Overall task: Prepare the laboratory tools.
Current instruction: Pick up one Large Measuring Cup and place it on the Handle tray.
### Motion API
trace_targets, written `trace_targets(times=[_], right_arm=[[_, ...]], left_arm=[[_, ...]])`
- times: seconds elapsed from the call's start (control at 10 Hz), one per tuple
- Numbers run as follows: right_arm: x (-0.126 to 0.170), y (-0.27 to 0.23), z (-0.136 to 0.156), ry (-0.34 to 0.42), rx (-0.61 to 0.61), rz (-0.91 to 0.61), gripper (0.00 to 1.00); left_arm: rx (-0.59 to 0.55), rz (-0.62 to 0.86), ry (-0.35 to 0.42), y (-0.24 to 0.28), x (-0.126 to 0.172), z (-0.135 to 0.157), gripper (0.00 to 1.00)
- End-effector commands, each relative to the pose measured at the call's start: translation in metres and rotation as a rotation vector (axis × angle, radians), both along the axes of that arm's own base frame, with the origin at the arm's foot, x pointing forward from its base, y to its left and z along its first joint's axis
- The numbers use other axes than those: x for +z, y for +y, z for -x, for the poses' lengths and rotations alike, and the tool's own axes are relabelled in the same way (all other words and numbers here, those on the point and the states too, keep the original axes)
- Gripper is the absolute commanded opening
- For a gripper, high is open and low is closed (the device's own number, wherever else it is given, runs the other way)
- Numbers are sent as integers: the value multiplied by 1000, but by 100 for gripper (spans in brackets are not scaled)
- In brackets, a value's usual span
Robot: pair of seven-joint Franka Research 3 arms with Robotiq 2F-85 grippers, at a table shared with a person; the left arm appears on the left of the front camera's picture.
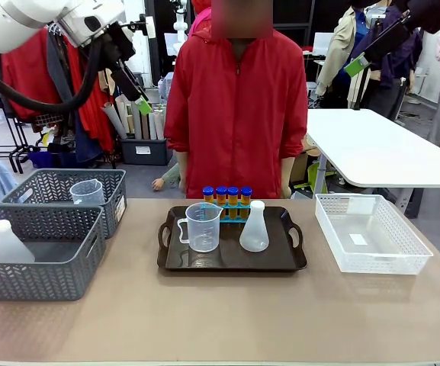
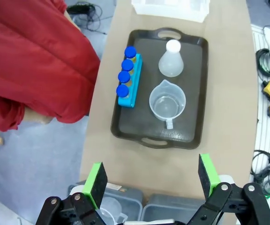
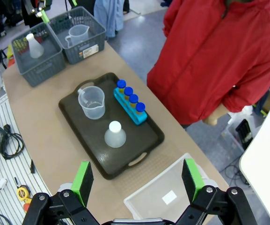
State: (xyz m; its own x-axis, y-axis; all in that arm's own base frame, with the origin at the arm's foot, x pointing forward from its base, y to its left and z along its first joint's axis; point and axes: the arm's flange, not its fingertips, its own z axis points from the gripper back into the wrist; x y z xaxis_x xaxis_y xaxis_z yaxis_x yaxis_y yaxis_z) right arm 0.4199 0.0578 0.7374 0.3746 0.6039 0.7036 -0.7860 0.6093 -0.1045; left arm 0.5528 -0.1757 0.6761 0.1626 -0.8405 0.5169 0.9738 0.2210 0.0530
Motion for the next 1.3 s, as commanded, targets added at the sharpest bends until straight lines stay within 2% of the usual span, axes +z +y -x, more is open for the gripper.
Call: trace_targets(times=[0.0,0.5,0.6,1.1,1.2], right_arm=[[1,0,1,-3,4,-1,100],[1,0,1,-3,4,-1,100],[1,0,1,-3,4,-1,100],[1,0,1,-3,4,-1,100],[1,0,1,-3,4,-1,100]], left_arm=[[-19,89,15,10,4,5,100],[-30,172,-53,44,31,34,100],[-28,182,-48,51,37,39,100],[-32,151,-39,55,37,40,100],[-5,151,-45,53,44,36,100]])
